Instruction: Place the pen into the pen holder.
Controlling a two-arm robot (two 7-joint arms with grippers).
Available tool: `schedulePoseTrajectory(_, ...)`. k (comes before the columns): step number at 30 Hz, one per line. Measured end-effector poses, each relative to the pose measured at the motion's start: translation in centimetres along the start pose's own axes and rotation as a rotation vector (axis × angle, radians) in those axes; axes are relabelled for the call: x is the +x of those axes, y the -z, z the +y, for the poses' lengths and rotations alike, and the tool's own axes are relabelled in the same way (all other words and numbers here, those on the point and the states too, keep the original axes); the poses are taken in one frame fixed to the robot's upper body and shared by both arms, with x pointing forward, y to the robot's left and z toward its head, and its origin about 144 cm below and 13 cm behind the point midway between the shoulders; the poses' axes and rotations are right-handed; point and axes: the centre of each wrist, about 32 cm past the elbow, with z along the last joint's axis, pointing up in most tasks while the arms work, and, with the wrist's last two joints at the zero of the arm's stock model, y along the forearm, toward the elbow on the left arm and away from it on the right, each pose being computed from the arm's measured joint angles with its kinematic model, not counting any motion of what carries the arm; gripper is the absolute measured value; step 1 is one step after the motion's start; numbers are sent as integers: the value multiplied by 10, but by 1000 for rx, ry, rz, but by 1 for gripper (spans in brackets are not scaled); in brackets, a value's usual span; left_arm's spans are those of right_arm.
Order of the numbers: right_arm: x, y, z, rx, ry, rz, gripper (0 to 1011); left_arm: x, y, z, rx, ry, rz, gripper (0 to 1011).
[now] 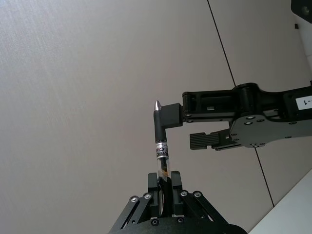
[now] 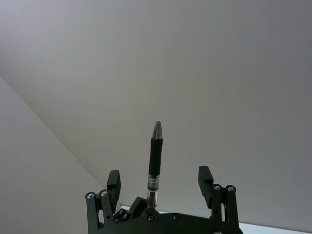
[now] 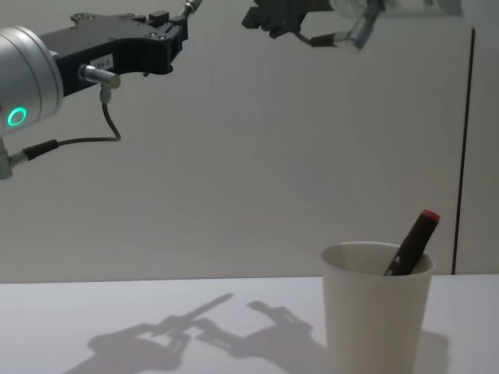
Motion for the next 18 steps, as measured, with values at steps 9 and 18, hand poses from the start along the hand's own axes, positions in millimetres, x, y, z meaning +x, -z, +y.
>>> schedulePoseTrajectory(9,-1,7,7,-11,-10,25,1001,0,-1,2,4,-4,-3,155)
schedulePoseTrajectory(18,-1,11,14,-17,-13,40,1001,-1,-1,3,7,-4,-3,154)
